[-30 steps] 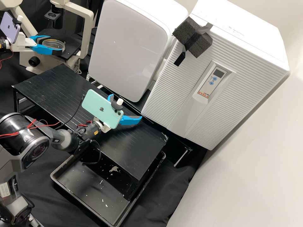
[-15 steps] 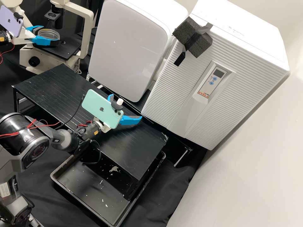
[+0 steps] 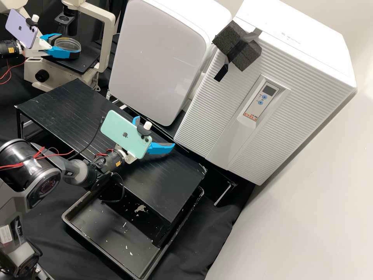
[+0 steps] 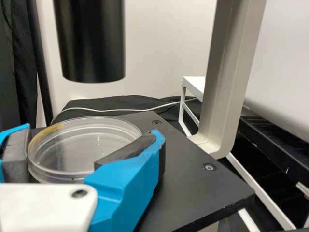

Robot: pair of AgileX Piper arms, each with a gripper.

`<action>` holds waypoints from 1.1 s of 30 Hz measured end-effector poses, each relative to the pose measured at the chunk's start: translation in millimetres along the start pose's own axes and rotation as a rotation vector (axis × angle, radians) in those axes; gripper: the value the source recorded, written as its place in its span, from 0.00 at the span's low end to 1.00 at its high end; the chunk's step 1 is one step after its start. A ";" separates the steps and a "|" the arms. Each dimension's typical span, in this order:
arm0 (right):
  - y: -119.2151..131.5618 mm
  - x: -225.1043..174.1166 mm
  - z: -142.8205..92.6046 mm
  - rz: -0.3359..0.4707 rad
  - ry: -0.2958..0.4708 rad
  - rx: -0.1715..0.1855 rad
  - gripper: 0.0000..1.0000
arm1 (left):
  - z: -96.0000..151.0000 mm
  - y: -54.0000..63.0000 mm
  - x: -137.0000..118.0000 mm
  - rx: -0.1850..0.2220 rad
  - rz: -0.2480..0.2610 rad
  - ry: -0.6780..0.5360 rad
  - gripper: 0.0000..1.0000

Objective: Place the petri dish on the microscope

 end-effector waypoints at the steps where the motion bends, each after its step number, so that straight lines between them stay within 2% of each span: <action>1: 0.0 0.0 0.0 0.000 0.000 0.000 1.00 | -0.8 -1.1 0.5 -0.002 0.000 0.004 0.00; 2: 0.0 0.0 0.0 0.000 0.000 0.000 1.00 | -1.0 -1.2 0.8 -0.003 0.004 0.004 0.00; 3: 0.0 0.0 0.0 0.000 0.000 0.000 1.00 | -1.7 -2.4 1.5 0.000 0.008 0.006 1.00; 10: 0.0 0.0 0.0 0.000 0.000 0.000 1.00 | -4.1 -6.1 5.8 -0.008 0.023 0.009 1.00; 16: 0.0 0.0 0.0 0.000 0.000 0.000 1.00 | -5.7 -11.1 7.6 -0.016 0.012 0.016 1.00; 24: 0.0 0.0 0.0 0.000 0.000 0.000 1.00 | -3.5 -12.2 6.6 -0.016 0.012 0.010 1.00; 29: 0.0 0.0 0.0 0.000 0.000 0.000 1.00 | -1.5 -11.9 -5.0 -0.013 0.013 0.009 1.00; 33: 0.0 0.0 0.0 0.000 0.000 0.000 1.00 | -0.8 -10.3 -24.9 0.010 0.013 0.042 1.00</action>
